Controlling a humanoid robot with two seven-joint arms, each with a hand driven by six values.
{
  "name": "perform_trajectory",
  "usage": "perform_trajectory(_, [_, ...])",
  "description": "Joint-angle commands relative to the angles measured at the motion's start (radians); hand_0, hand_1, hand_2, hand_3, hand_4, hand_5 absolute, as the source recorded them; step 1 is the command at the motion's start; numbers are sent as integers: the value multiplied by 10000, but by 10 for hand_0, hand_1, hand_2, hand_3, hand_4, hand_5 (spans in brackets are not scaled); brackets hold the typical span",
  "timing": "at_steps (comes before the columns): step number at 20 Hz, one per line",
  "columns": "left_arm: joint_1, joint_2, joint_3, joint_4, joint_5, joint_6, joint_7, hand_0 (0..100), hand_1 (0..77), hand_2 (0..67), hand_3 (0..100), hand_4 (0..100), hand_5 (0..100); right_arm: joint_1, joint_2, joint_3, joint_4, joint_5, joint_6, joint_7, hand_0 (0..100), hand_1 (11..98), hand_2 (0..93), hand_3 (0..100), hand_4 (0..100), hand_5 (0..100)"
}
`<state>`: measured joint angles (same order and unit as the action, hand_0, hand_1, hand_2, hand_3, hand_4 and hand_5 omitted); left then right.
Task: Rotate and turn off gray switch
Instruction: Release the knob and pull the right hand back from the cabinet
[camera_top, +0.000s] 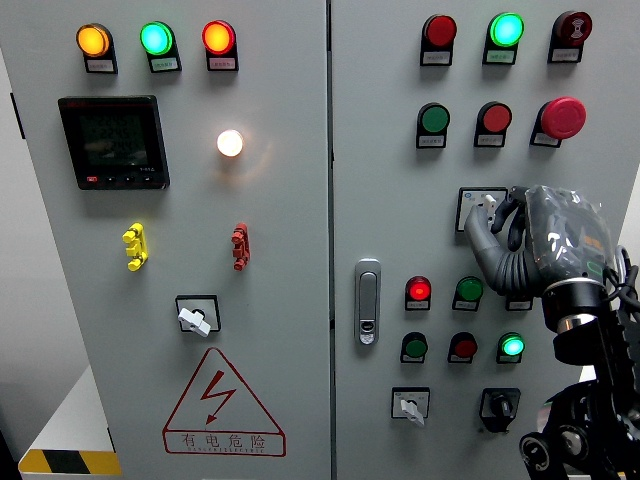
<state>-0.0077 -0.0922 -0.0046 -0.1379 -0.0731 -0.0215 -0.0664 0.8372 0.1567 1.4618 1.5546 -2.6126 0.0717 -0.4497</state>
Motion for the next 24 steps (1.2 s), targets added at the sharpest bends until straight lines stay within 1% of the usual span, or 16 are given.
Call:
perform_trajectory(1, [0,2,0,-1,10,0,5,0,0,129,183,94,120,-73,29,-91,100,-29,-72,48,786,264,665,958,910,1000])
perform_trajectory(2, [0,2,0,-1,10,0,5,0,0,129,183,94,120,-73,29,-107,207,-29,-72,48,790,259,655,967,826,1000])
perform_trajectory(4, [0,2,0,-1,10,0,5,0,0,129,183,94,120,-271,44,-153,483,-44,-88,94,774,254,627,949,813,1000])
perform_trajectory(5, [0,2,0,-1,-5,0,-11,0,0,129,183,94,120,-409,44,-198,666,-44,-88,94,751,262,602,896,799,1000])
perform_trajectory(7, [0,2,0,-1,10,0,5,0,0,129,183,94,121,-838,44,-306,1294,-44,-88,109,719,274,558,857,767,994])
perform_trajectory(8, [0,2,0,-1,-5,0,-11,0,0,129,183,94,121,-1159,44,-382,1677,-44,-88,155,702,284,522,809,709,952])
perform_trajectory(9, [0,2,0,-1,10,0,-11,0,0,129,183,94,121,-1451,44,-413,2015,-29,-88,292,691,295,487,759,664,931])
perform_trajectory(10, [0,2,0,-1,-5,0,4,0,0,129,183,94,121,-1864,29,-383,2413,-90,-73,779,686,300,474,747,643,924])
perform_trajectory(11, [0,2,0,-16,-5,0,5,0,0,129,183,94,121,-2202,29,-337,2751,-136,-72,1270,663,326,446,701,576,859])
perform_trajectory(12, [0,2,0,-1,10,0,-11,0,0,129,183,94,121,-2479,29,-246,3058,-227,-72,1655,647,345,438,672,536,798])
perform_trajectory(14, [0,2,0,-1,10,0,-11,0,0,129,183,94,120,-2802,13,-32,3306,-564,-72,1934,628,367,420,641,502,723])
perform_trajectory(16, [0,2,0,-1,-5,0,5,0,0,129,183,94,121,-3033,13,92,3551,-703,-57,2606,619,380,414,609,471,696])
perform_trajectory(17, [0,2,0,-1,-5,0,-11,0,0,129,183,94,121,-3125,13,199,3658,-1007,-57,2944,616,385,405,583,441,659])
perform_trajectory(20, [0,2,0,-1,-5,0,4,0,0,129,183,94,121,-3294,13,307,3797,-1348,-57,3574,611,394,369,520,392,597])
perform_trajectory(22, [0,2,0,-1,-5,0,-11,0,0,129,183,94,121,-3447,13,353,3981,-1516,-57,3714,610,395,337,487,357,561])
perform_trajectory(24, [0,2,0,-1,10,0,-11,0,0,129,183,94,121,-3601,13,445,4165,-1547,-57,3729,608,397,293,424,309,514])
